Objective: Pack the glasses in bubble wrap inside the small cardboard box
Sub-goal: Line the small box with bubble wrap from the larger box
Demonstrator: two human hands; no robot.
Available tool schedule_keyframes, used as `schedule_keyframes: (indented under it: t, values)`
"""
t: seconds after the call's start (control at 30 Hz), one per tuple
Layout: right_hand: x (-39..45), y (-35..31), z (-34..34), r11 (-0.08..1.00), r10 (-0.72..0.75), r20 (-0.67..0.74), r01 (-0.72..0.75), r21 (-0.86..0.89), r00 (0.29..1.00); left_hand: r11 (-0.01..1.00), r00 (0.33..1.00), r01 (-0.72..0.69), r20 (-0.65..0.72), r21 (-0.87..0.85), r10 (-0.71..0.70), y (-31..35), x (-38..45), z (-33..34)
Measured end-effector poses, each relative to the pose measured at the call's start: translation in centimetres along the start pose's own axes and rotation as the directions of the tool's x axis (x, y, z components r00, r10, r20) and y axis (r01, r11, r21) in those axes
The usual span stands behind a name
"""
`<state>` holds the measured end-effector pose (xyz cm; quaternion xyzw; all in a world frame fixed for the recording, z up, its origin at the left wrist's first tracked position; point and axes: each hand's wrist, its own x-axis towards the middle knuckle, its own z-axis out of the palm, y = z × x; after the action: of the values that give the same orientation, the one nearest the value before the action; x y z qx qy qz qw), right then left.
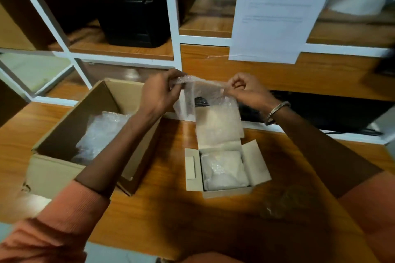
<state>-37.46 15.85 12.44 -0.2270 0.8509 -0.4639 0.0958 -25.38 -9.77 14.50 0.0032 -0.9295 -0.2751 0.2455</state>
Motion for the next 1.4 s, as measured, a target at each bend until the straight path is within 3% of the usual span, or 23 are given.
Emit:
schedule_keyframes:
  t: [0.1, 0.27, 0.4, 0.47, 0.6, 0.7, 0.77, 0.87, 0.93, 1.0, 1.17, 1.23, 1.33, 1.4]
  values:
    - [-1.1, 2.5, -0.3, 0.997, 0.039, 0.022, -0.037, -0.062, 0.999, 0.982, 0.993, 0.090, 0.089, -0.166, -0.076, 2.1, 0.1, 2.1]
    - [-2.4, 5.3, -0.8, 0.989, -0.088, -0.007, 0.087, -0.122, 0.996, 0.993, 0.973, 0.029, 0.230, -0.115, -0.002, 3.5, 0.0, 4.0]
    - [-2.7, 6.8, -2.8, 0.992, -0.066, 0.009, 0.067, -0.104, 0.998, 0.930, 0.929, 0.196, 0.362, -0.311, -0.075, 2.5, -1.3, 3.0]
    - [-2.4, 7.1, -4.1, 0.994, -0.030, 0.104, 0.040, -0.100, 0.994, 0.863, 0.927, 0.291, 0.346, -0.413, -0.147, 1.5, -2.3, 2.6]
    - [-1.8, 7.6, -5.0, 0.980, 0.074, 0.330, -0.007, -0.200, 0.941, 0.794, 0.915, 0.400, 0.252, -0.457, -0.315, -0.3, -3.9, 2.6]
    - [-1.2, 9.1, -5.4, 0.956, 0.171, 0.405, -0.052, -0.287, 0.898, 0.727, 0.868, 0.490, 0.189, -0.481, -0.460, -1.6, -5.1, 2.9]
    - [-1.1, 10.2, -6.0, 0.948, 0.277, 0.472, -0.158, -0.277, 0.837, 0.697, 0.826, 0.562, 0.263, -0.446, -0.498, -2.7, -6.0, 2.9]
    - [-1.3, 11.8, -6.5, 0.871, 0.486, 0.599, -0.300, -0.389, 0.637, 0.735, 0.782, 0.608, 0.387, -0.300, -0.489, -4.2, -7.4, 3.6]
    - [-1.7, 12.5, -6.3, 0.816, 0.571, 0.599, -0.311, -0.487, 0.561, 0.765, 0.770, 0.607, 0.395, -0.214, -0.501, -5.3, -7.9, 4.0]
    - [-2.0, 12.9, -6.1, 0.790, 0.589, 0.573, -0.255, -0.558, 0.570, 0.804, 0.765, 0.583, 0.415, -0.117, -0.493, -6.5, -8.2, 4.4]
    - [-1.7, 13.3, -4.8, 0.689, 0.511, 0.474, -0.013, -0.724, 0.717, 0.846, 0.700, 0.531, 0.538, 0.048, -0.470, -9.1, -8.9, 6.1]
    - [-1.5, 13.5, -3.9, 0.720, 0.468, 0.438, -0.043, -0.693, 0.767, 0.863, 0.681, 0.489, 0.564, 0.125, -0.467, -9.9, -8.8, 7.2]
    - [-1.6, 12.8, -2.4, 0.686, 0.456, 0.431, 0.001, -0.727, 0.778, 0.889, 0.640, 0.377, 0.620, 0.262, -0.454, -9.7, -9.0, 8.2]
    - [-1.7, 12.5, -1.3, 0.581, 0.387, 0.406, 0.123, -0.805, 0.828, 0.902, 0.680, 0.278, 0.596, 0.329, -0.427, -9.1, -9.6, 8.8]
